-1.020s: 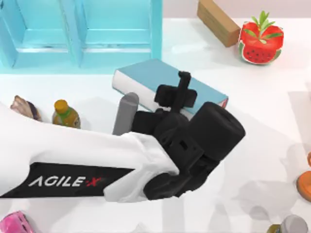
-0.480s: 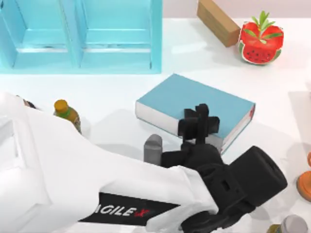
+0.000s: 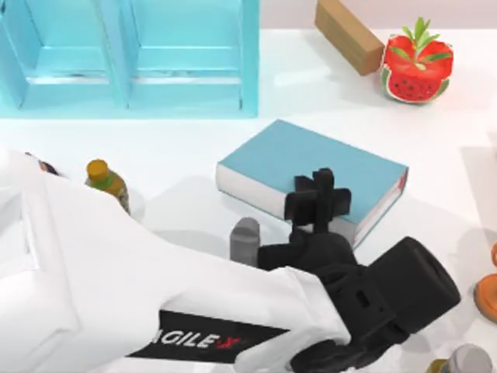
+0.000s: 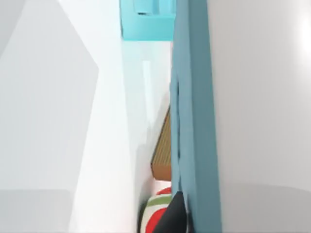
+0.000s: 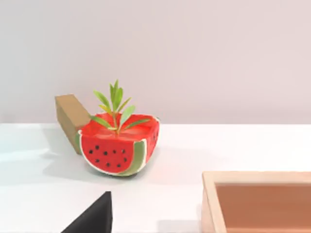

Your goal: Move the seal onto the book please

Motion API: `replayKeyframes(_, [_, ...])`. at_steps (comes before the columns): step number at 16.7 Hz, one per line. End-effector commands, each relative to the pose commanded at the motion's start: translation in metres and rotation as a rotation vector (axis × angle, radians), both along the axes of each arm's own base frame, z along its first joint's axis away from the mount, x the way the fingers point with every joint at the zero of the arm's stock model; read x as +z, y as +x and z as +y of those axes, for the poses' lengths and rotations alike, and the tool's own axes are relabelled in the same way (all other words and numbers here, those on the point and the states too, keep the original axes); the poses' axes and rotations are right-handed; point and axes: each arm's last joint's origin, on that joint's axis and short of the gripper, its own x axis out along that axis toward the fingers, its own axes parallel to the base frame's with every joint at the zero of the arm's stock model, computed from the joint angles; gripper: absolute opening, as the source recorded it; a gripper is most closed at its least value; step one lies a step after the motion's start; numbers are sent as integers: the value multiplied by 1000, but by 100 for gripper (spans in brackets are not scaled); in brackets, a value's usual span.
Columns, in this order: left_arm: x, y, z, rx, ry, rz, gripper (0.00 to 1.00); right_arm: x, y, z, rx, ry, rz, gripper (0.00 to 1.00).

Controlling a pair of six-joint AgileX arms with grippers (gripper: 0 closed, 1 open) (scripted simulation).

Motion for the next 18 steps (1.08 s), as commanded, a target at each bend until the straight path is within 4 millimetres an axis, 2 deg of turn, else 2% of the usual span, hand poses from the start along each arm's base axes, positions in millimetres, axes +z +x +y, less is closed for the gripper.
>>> replayKeyframes(5, [1, -3, -1, 0, -3, -3, 0, 0, 0, 0, 0, 0, 0, 100])
replayKeyframes(8, [-7, -2, 0, -4, 9, 6, 0, 0, 0, 0, 0, 0, 0, 100])
replayKeyframes(13, [-31, -1, 1, 2, 5, 3, 0, 0, 0, 0, 0, 0, 0, 100])
replayKeyframes(17, [-32, -1, 1, 2, 6, 3, 0, 0, 0, 0, 0, 0, 0, 100])
replayKeyframes(18, [-32, -1, 1, 2, 6, 3, 8, 0, 0, 0, 0, 0, 0, 100])
